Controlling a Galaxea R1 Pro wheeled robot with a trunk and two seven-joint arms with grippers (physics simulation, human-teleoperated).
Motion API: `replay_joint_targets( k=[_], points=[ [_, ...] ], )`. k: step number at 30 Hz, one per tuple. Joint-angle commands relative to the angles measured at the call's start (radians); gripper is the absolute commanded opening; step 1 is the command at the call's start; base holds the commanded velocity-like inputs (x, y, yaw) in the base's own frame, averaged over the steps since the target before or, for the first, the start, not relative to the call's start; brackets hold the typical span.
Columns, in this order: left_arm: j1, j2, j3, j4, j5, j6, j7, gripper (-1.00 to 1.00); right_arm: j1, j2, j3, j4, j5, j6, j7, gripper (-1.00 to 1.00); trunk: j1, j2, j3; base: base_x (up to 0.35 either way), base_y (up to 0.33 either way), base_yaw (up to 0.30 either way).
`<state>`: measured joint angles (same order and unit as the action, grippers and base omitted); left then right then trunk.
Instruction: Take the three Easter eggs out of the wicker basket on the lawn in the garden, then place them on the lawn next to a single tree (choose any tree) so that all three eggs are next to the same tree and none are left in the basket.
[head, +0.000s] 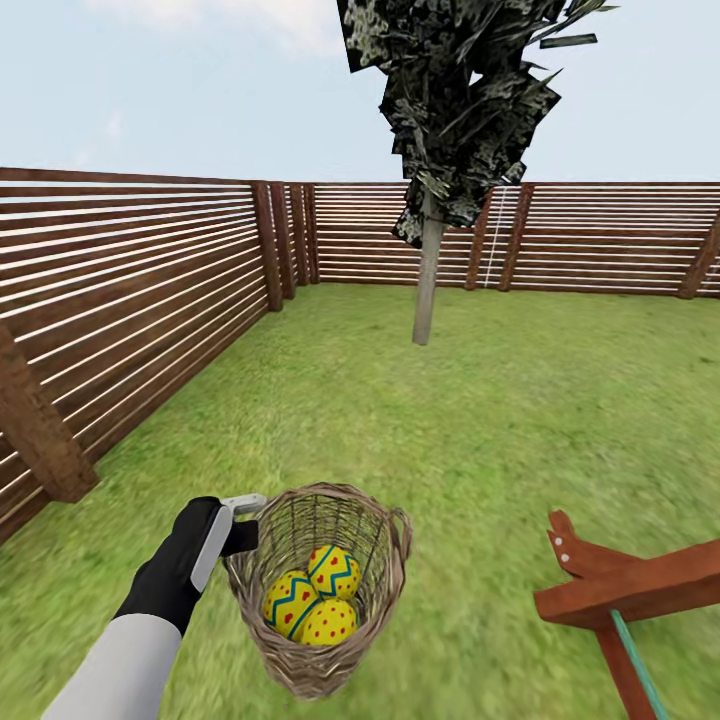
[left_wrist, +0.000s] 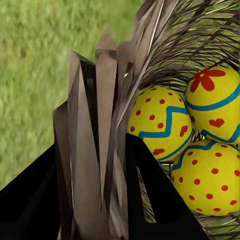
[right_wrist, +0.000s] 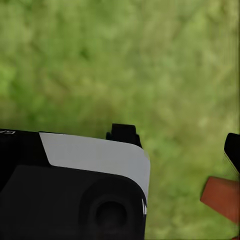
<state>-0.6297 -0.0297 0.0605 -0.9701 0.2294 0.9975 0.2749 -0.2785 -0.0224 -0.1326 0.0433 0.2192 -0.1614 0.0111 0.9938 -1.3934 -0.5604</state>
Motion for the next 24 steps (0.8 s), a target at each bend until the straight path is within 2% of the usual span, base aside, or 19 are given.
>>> replay_joint_targets(
  k=[1,24],
  points=[
    [-0.001,-0.001,0.002,-0.001,0.02,0.001,0.007,-1.0,-0.002,-0.001,-0.009,0.004,0.008,-0.007,0.001,1.0,0.001,-0.001,-0.001,0.32,0.0,0.0],
    [-0.001,-0.002,0.002,-0.001,0.021,0.001,0.007,-1.0,-0.002,0.0,-0.009,0.003,0.009,-0.008,0.001,1.0,0.001,-0.001,-0.001,0.32,0.0,0.004]
  ],
)
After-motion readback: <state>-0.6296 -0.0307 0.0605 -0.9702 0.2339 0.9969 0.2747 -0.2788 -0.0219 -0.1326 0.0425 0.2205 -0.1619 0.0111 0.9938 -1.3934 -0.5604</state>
